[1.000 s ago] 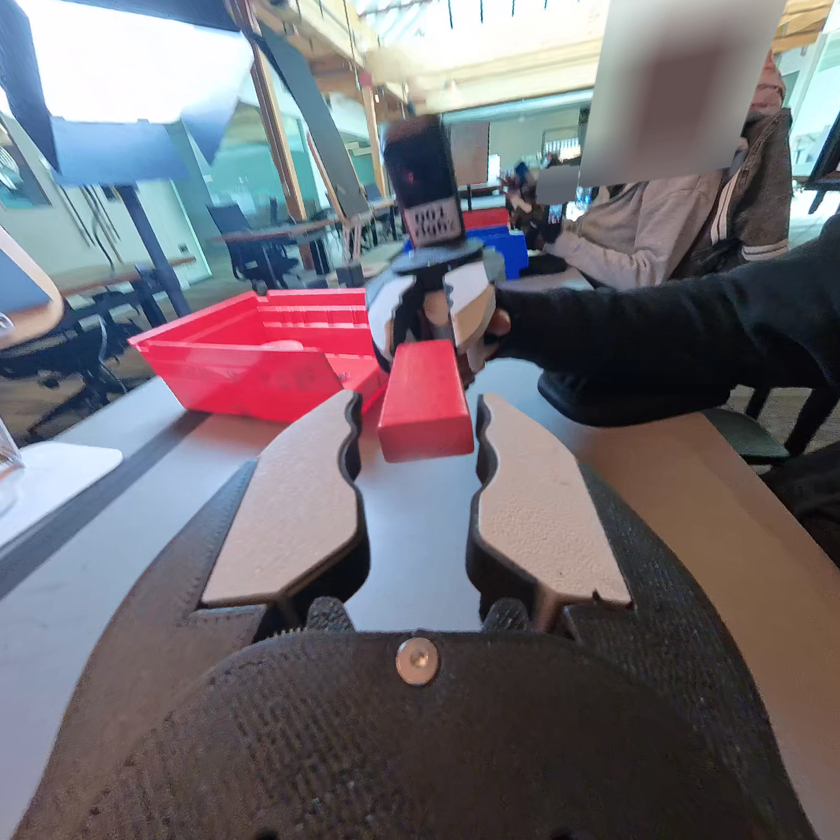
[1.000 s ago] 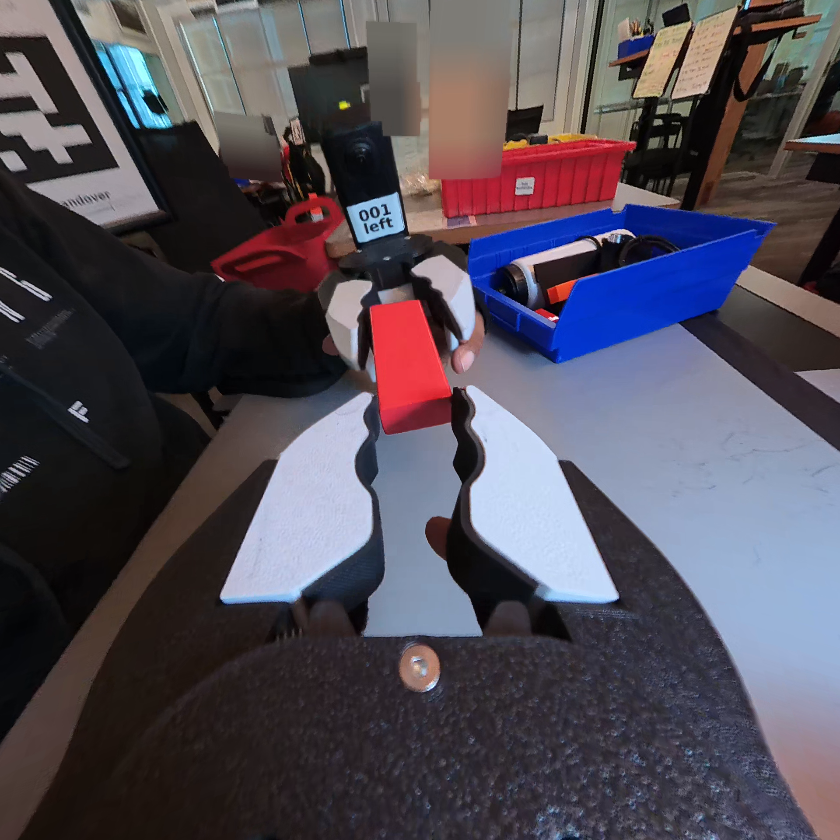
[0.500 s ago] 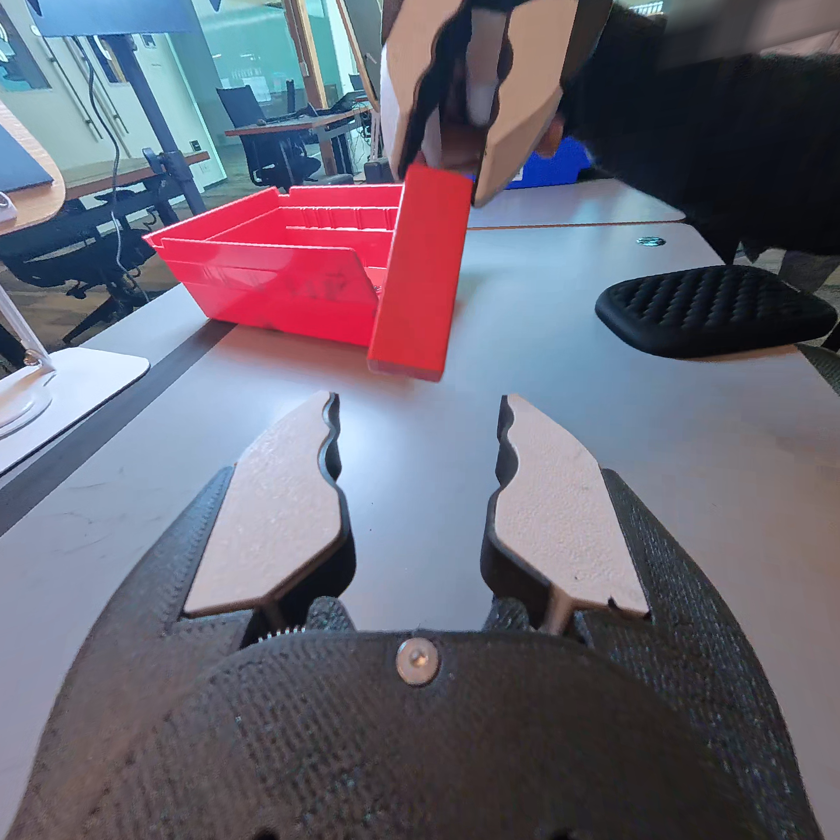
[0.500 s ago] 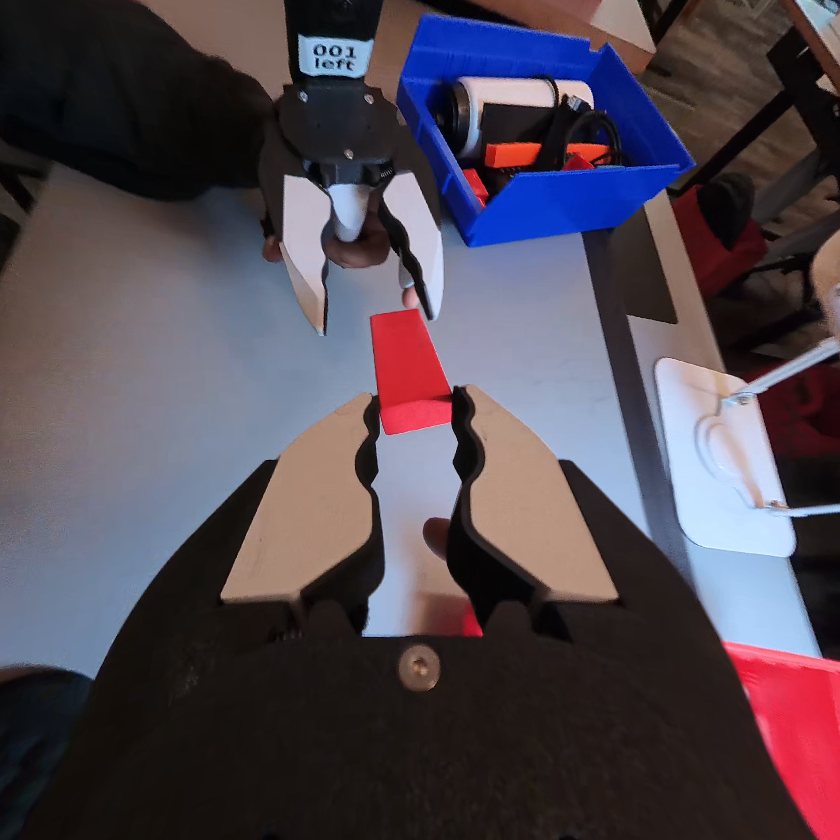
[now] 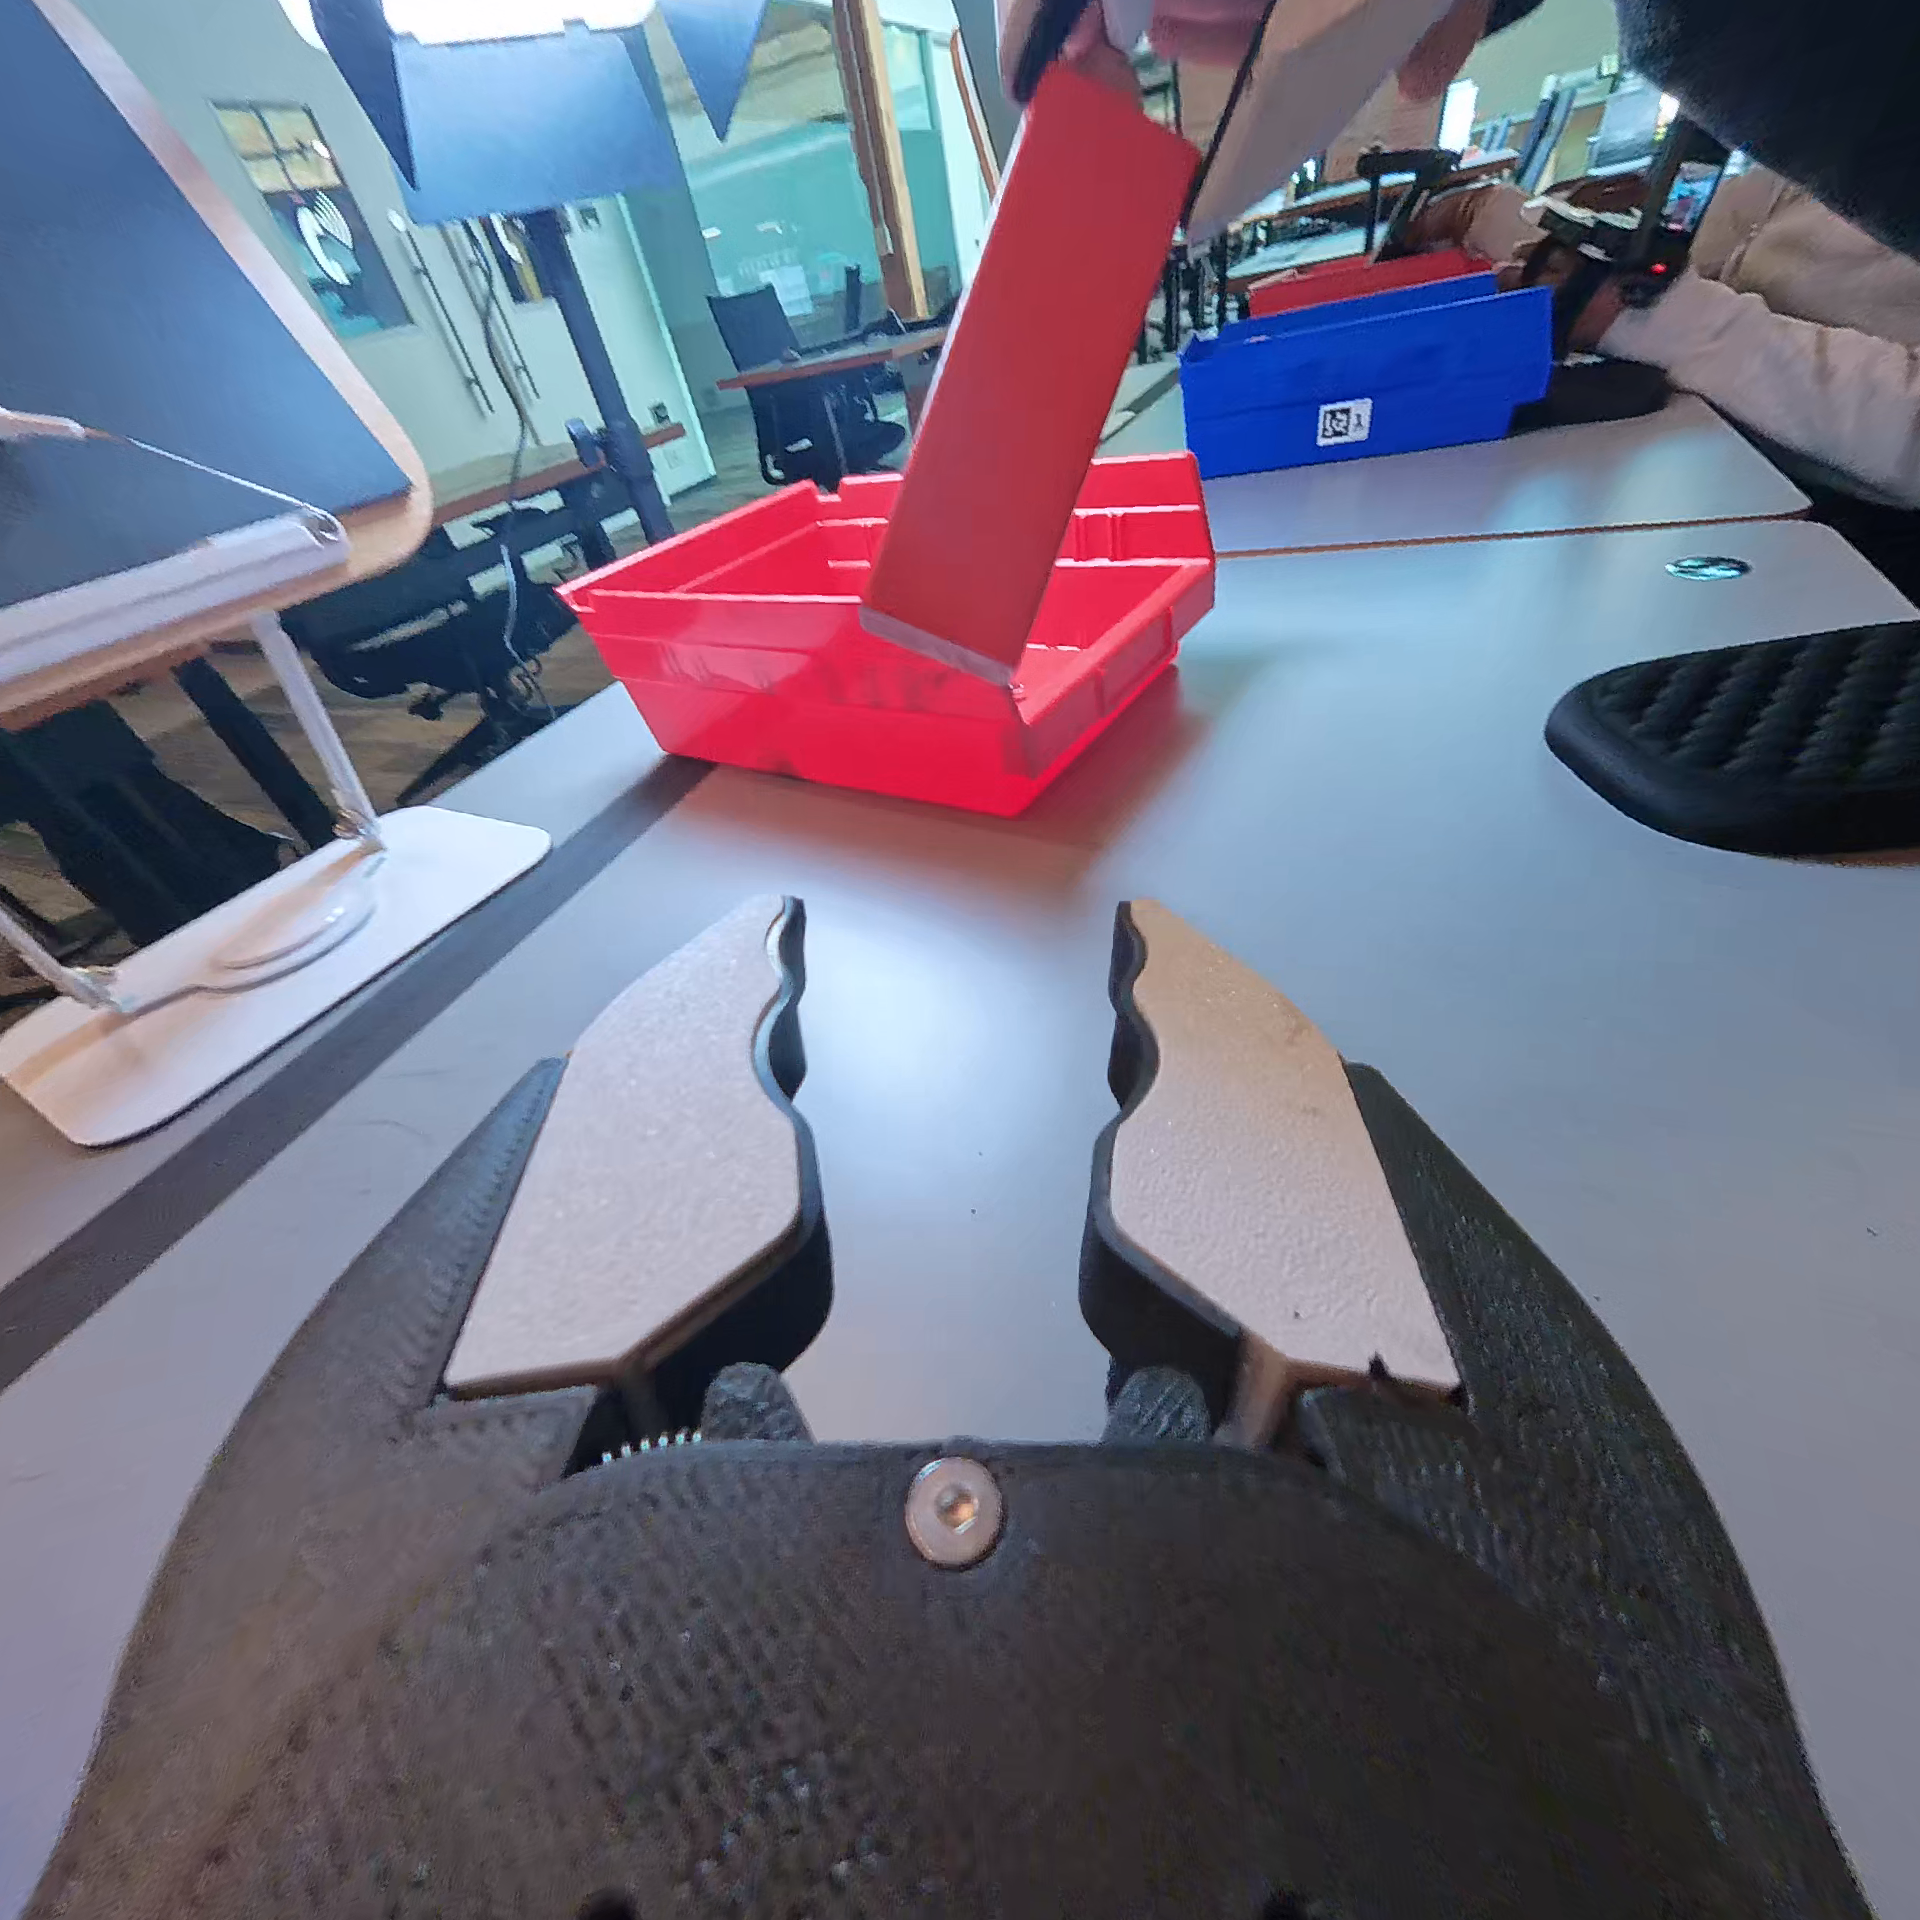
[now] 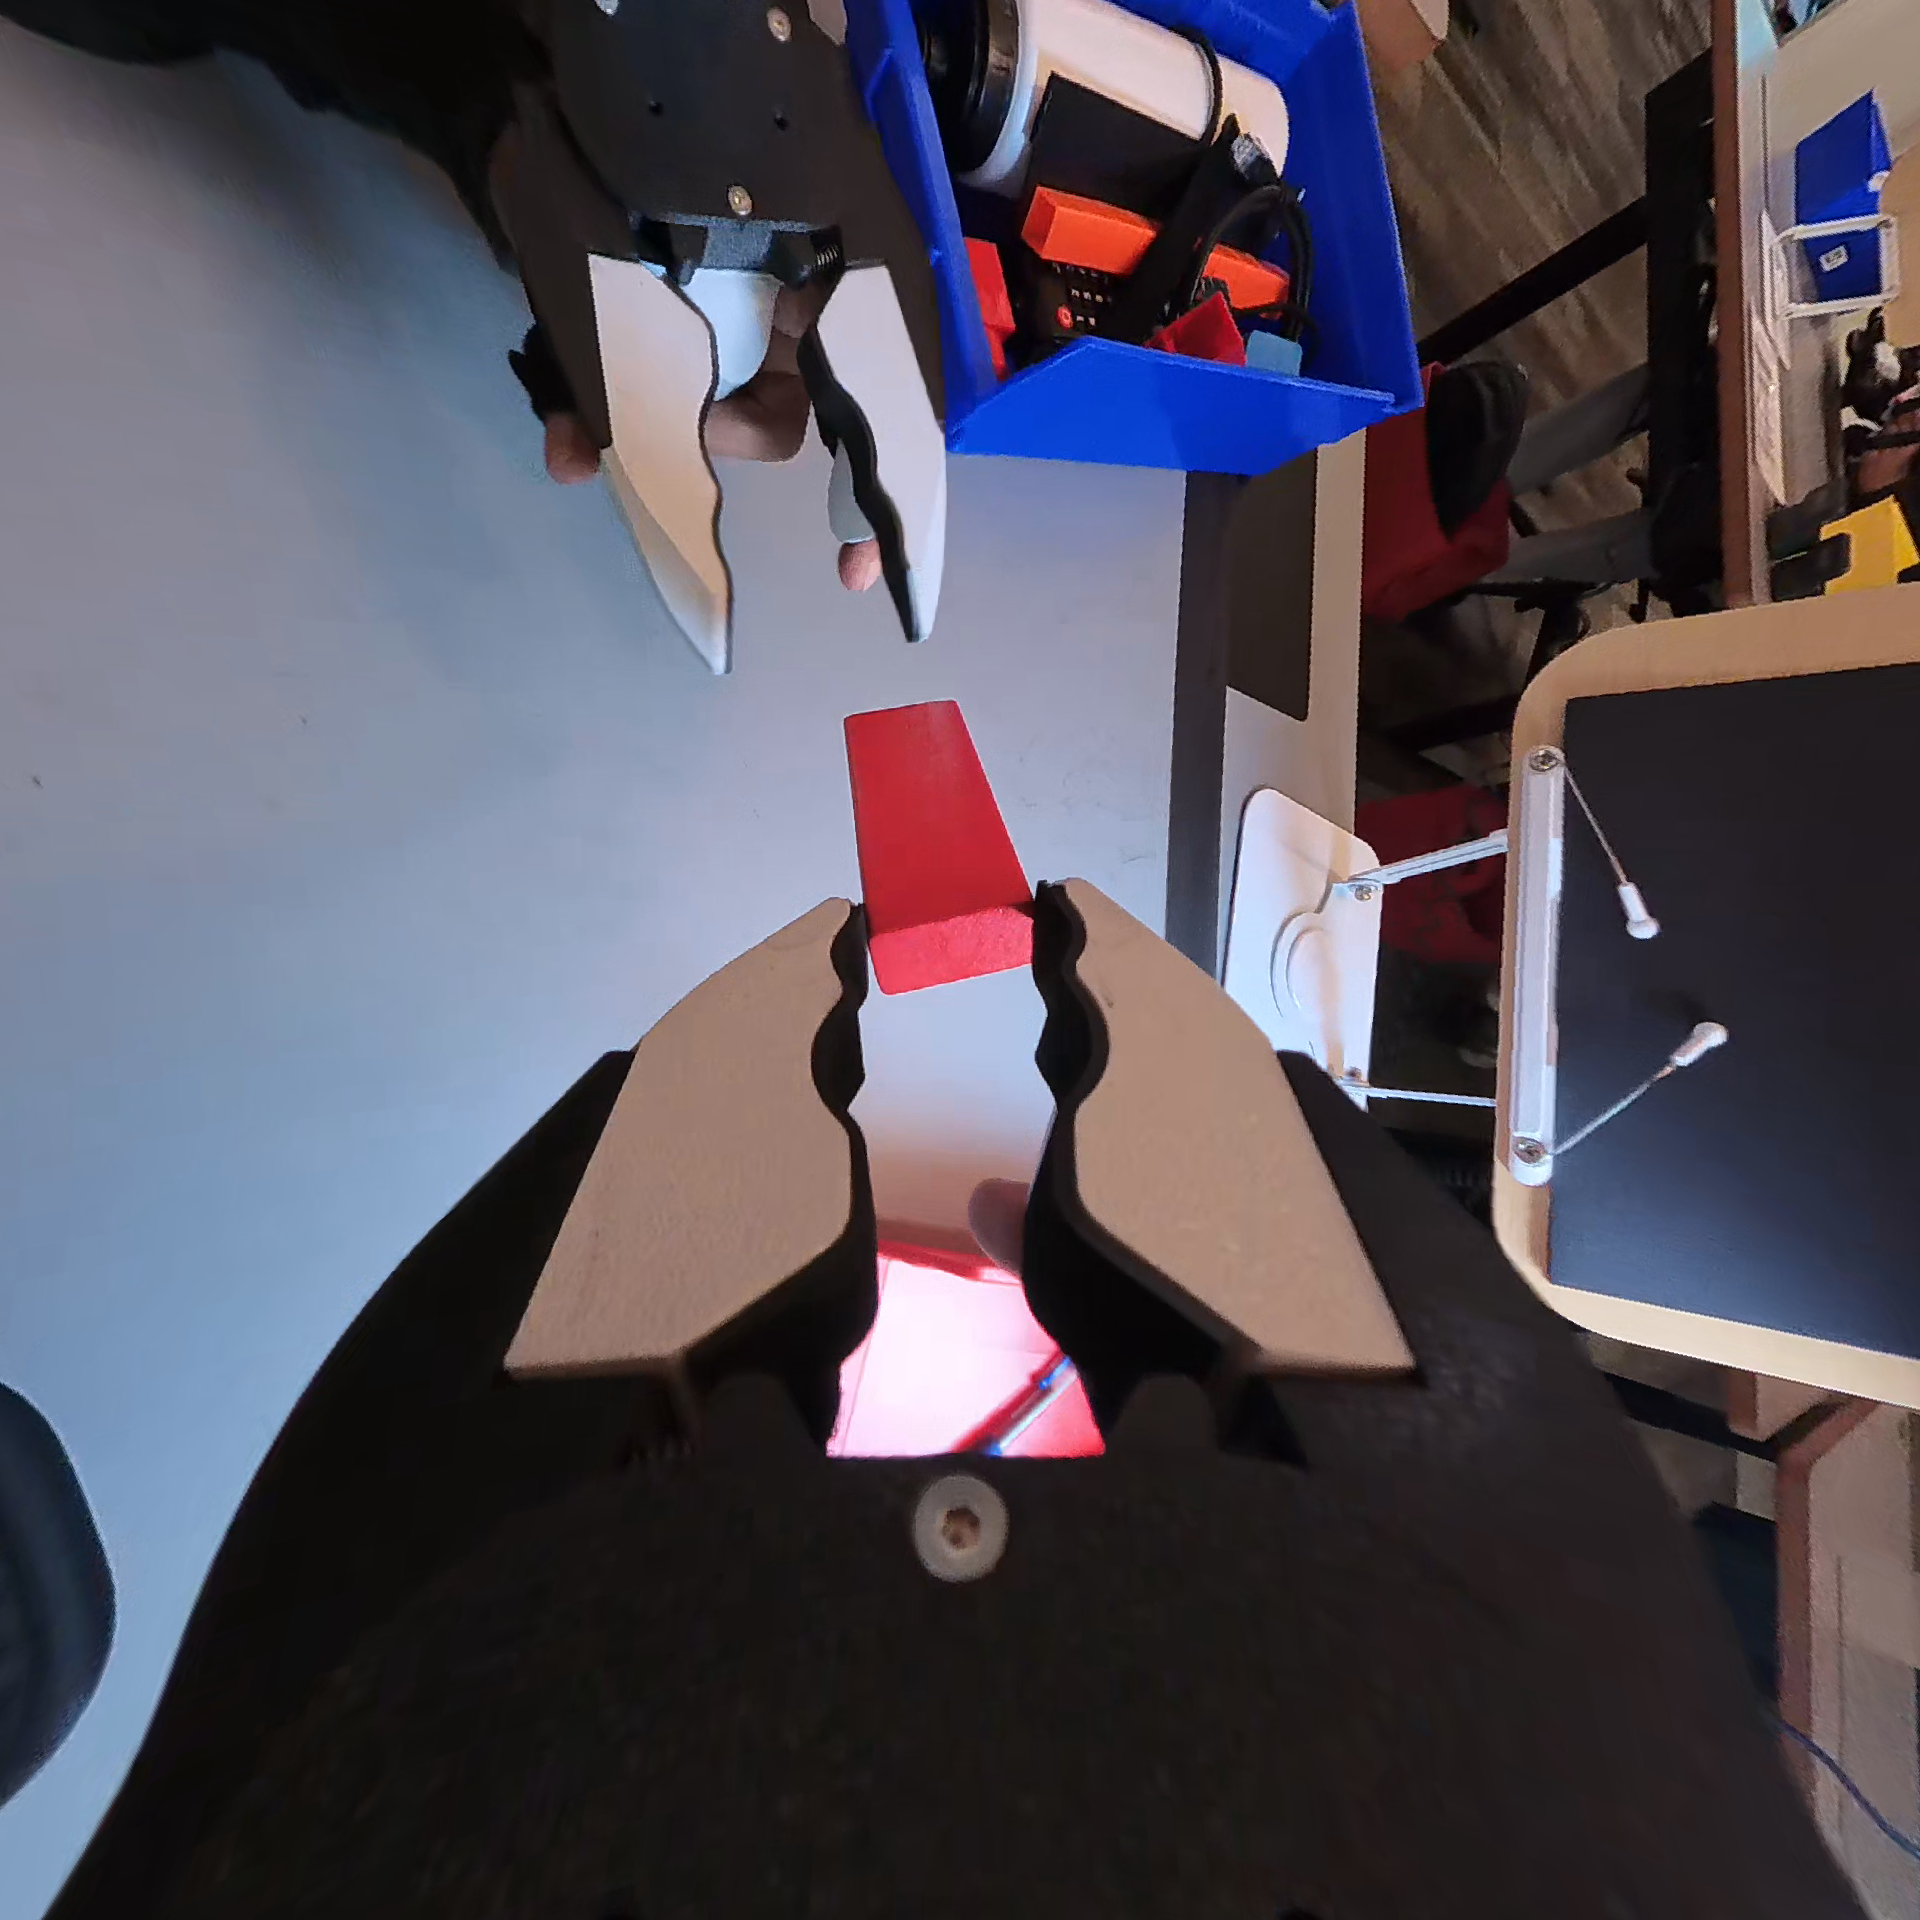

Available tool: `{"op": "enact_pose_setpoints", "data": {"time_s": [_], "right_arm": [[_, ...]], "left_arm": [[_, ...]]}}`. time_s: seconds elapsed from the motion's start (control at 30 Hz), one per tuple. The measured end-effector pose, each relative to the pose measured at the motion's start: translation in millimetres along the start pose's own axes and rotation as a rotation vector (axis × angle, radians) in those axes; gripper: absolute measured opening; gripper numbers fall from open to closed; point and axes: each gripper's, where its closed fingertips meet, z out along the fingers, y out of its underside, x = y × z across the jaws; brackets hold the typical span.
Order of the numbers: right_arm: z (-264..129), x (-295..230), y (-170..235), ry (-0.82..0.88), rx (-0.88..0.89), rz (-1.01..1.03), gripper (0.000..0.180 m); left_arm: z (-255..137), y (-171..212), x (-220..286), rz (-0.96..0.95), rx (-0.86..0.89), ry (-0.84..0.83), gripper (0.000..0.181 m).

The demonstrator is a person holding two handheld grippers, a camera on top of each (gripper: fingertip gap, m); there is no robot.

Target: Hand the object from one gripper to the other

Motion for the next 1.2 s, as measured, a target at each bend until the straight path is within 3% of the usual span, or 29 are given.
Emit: {"op": "enact_pose_setpoints", "data": {"time_s": [0.23,0.6,0.87,1.2], "right_arm": [[18,-20,2,-0.057,0.219,0.192,0.031],[22,-35,13,-0.199,0.63,0.552,0.031],[25,-38,15,-0.223,0.74,0.628,0.031],[29,-38,15,-0.228,0.754,0.641,0.031]], "left_arm": [[-7,-21,6,0.036,0.087,0.005,0.043],[-10,-33,24,-0.069,0.147,0.154,0.042],[-10,-34,26,-0.122,0.153,0.181,0.037],[-6,-27,32,-0.129,0.113,0.216,0.04]]}}
